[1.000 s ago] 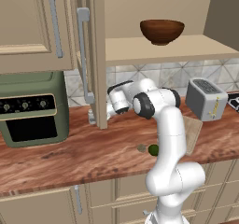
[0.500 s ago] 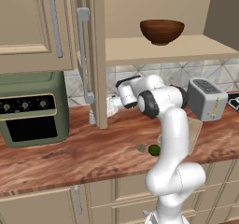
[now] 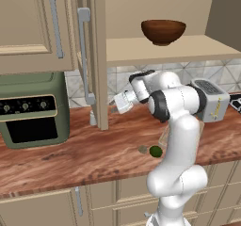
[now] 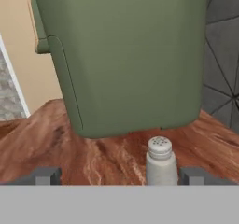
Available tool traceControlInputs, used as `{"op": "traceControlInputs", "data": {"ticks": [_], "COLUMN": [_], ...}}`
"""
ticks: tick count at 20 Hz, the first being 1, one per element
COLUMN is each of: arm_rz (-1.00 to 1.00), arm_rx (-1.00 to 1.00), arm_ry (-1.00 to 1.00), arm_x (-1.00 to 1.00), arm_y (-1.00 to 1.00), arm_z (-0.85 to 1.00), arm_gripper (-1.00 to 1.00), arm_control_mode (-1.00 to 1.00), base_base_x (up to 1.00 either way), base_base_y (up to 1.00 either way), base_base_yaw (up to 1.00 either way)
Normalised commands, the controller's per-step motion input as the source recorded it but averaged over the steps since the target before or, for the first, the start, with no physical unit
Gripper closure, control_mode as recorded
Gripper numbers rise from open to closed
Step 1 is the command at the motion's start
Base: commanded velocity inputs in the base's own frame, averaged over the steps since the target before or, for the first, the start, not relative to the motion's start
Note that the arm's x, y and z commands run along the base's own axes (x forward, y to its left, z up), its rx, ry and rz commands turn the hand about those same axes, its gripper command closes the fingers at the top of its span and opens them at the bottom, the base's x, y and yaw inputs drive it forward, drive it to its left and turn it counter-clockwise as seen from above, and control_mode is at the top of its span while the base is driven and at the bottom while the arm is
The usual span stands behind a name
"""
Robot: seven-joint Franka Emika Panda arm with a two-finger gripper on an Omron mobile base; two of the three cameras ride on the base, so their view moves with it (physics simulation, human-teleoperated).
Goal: Open the cabinet. Place the bowl and condiment on the counter. Then place the lime and garlic on the cutting board.
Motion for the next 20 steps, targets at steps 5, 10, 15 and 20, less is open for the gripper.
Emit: {"op": "traceControlInputs", "data": {"ticks": [5, 10, 15, 20], "arm_rz": [-0.09, -0.09, -0.05, -0.03], "arm_rx": [-0.35, -0.31, -0.25, -0.19], "arm_ry": [0.0, 0.0, 0.0, 0.0], "arm_x": [-0.94, -0.97, -0.93, -0.91], "arm_y": [-0.19, -0.3, -0.44, -0.47], "arm_z": [0.56, 0.54, 0.32, 0.49], "arm_gripper": [-1.0, -1.0, -1.0, -1.0], "arm_control_mode": [-1.0, -1.0, -1.0, -1.0], "base_base_x": [0.0, 0.0, 0.0, 0.0], "base_base_y": [0.0, 0.0, 0.0, 0.0], "base_base_yaw": [0.0, 0.0, 0.0, 0.0]}}
